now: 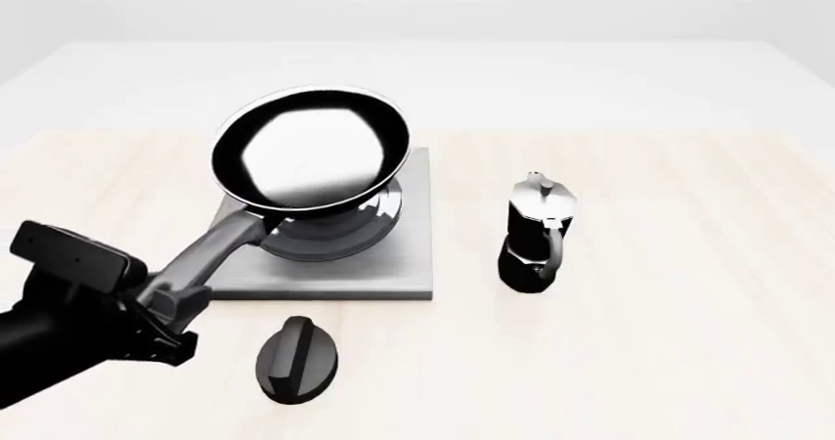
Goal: Put the frying pan on the stove.
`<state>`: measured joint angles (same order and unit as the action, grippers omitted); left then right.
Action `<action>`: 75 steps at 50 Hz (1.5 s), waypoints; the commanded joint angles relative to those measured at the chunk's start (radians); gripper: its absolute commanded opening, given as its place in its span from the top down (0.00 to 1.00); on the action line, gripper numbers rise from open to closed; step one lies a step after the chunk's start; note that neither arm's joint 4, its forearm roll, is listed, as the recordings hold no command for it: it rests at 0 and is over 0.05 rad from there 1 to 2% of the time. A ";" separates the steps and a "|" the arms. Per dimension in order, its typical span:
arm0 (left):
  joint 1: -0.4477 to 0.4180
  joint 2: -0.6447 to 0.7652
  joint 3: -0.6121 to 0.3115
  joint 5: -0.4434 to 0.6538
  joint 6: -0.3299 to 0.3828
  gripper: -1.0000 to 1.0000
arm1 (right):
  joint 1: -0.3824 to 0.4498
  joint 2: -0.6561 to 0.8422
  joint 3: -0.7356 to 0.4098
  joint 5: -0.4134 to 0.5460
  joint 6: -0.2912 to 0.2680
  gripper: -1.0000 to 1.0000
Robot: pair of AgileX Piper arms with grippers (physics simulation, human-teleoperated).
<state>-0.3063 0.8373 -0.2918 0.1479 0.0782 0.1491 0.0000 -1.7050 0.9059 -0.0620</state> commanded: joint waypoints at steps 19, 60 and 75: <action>-0.003 -0.026 0.013 -0.024 -0.012 1.00 | 0.007 0.000 0.008 -0.004 -0.005 0.00; -0.020 0.041 0.046 -0.098 -0.037 1.00 | 0.008 0.000 0.005 -0.004 -0.005 0.00; -0.016 0.042 0.063 -0.112 -0.043 1.00 | 0.011 0.000 0.001 0.000 -0.006 0.00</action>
<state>-0.3235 0.8904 -0.2150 0.0549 0.0279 0.1586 0.0000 -1.7027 0.9046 -0.0668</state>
